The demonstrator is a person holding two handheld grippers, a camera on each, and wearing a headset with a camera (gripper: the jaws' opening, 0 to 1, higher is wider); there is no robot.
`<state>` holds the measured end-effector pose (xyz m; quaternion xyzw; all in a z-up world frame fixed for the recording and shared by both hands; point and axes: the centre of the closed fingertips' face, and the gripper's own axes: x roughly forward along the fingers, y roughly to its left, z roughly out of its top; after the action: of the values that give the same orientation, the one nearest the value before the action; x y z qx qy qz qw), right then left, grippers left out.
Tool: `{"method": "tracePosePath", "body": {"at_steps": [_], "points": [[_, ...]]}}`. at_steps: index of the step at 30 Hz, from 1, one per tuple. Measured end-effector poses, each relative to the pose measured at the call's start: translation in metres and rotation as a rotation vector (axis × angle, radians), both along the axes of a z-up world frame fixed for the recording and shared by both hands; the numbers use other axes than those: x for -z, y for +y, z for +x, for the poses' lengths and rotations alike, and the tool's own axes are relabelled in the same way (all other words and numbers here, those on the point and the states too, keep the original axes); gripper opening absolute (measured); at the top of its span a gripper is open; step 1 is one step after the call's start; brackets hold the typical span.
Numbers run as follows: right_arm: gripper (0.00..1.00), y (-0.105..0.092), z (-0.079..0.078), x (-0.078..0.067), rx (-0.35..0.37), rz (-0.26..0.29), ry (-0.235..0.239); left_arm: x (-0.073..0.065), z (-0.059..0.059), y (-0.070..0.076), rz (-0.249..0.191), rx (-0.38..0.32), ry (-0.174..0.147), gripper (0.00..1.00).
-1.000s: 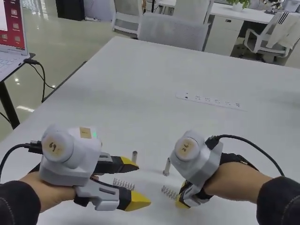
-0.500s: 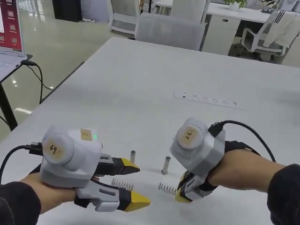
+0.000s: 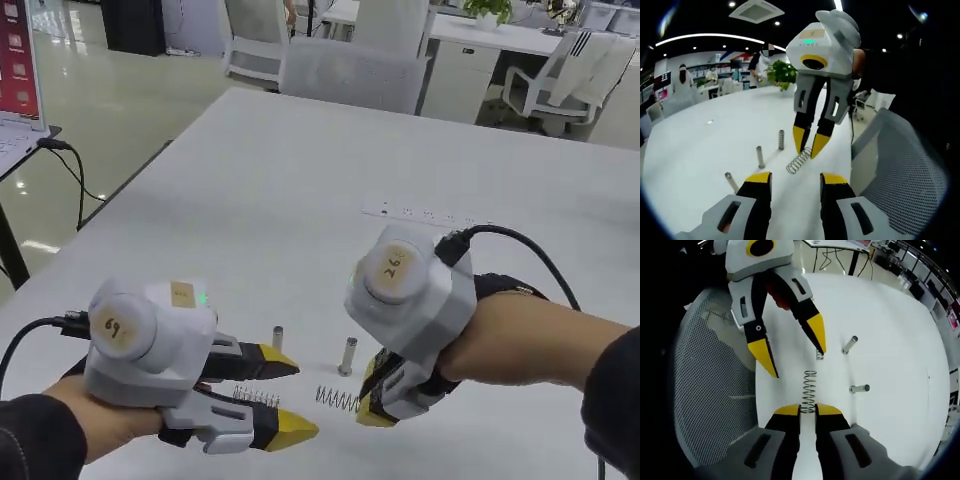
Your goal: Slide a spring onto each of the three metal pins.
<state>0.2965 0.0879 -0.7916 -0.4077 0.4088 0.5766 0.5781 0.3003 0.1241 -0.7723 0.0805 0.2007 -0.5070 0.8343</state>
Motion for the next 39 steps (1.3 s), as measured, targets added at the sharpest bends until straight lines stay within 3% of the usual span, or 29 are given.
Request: {"method": "tracePosePath", "body": {"at_steps": [9, 24, 33, 39], "points": [[0.08, 0.009, -0.009, -0.008, -0.086, 0.004, -0.021, -0.004, -0.003, -0.004, -0.009, 0.021, -0.025, 0.25], [0.08, 0.013, -0.019, -0.012, -0.215, 0.008, -0.046, -0.002, -0.014, -0.012, 0.001, 0.093, -0.039, 0.11], [0.08, 0.012, -0.021, -0.011, -0.251, -0.008, -0.060, -0.002, -0.019, -0.015, 0.001, 0.123, -0.037, 0.04], [0.08, 0.012, -0.018, -0.013, -0.227, 0.010, -0.058, -0.006, -0.019, -0.016, -0.009, 0.126, -0.042, 0.03]]}}
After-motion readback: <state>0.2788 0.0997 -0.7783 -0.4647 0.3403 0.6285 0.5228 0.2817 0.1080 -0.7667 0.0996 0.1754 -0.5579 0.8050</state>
